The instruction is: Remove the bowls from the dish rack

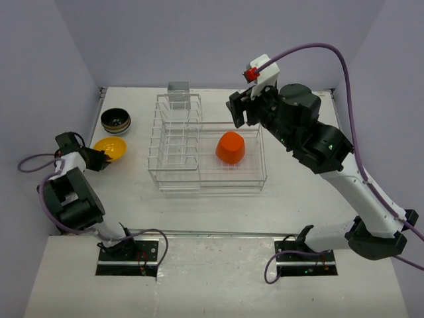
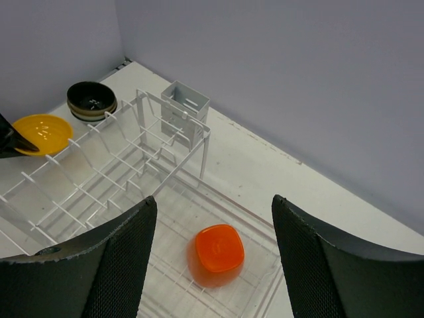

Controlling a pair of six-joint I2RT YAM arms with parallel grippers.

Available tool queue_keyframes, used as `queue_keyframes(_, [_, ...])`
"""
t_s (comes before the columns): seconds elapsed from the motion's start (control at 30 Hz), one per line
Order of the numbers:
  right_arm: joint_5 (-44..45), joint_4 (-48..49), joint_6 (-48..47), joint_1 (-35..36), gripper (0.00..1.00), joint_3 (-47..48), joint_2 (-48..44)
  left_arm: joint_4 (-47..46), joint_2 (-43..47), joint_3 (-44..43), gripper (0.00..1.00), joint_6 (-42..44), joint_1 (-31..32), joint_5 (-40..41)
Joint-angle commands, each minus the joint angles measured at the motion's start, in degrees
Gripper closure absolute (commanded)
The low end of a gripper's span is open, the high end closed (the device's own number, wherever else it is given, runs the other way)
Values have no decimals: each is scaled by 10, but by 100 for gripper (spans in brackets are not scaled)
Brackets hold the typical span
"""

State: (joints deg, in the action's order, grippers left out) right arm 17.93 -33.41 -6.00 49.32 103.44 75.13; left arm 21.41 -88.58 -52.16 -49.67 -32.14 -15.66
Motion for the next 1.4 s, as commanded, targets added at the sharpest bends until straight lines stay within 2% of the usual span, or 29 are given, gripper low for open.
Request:
queue_keyframes(0.0, [0, -5, 0, -3, 30, -3, -10, -37, -25, -23, 100, 18, -6, -16])
queue_keyframes(0.43, [0, -5, -3, -15, 31, 3, -2, -46, -85, -48, 99, 10, -5, 5])
queue_keyframes(0.7, [4, -11, -5, -17, 32, 16, 6, -55, -112, -46, 89, 4, -5, 3])
queue_keyframes(0.77, [4, -13, -4, -17, 32, 16, 6, -56, -118, -48, 80, 5, -5, 3])
queue_keyframes(0.83, [4, -16, -3, -17, 32, 19, 6, -55, -120, -48, 77, 5, -5, 5])
queue_keyframes(0.93, [4, -18, -3, -17, 32, 23, 9, -57, -118, -43, 66, 3, -5, 1])
queue_keyframes(0.97, [5, -17, -3, -17, 32, 25, 10, -58, -113, -37, 57, 0, -5, -1])
queue_keyframes(1.03, [3, -18, -2, -17, 32, 26, 12, -57, -105, -31, 48, -3, -5, -1])
queue_keyframes(1.07, [3, -19, -2, -18, 32, 29, 14, -55, -95, -28, 39, -6, -5, -1])
queue_keyframes(1.1, [2, -20, -2, -17, 32, 30, 14, -51, -91, -27, 36, -8, -5, 1])
queue_keyframes(1.13, [-1, -22, 1, -17, 32, 32, 17, -45, -78, -26, 33, -10, -5, 3])
queue_keyframes(1.37, [3, -27, -2, -20, 32, 19, 21, -21, -11, -24, 33, -17, 5, 12])
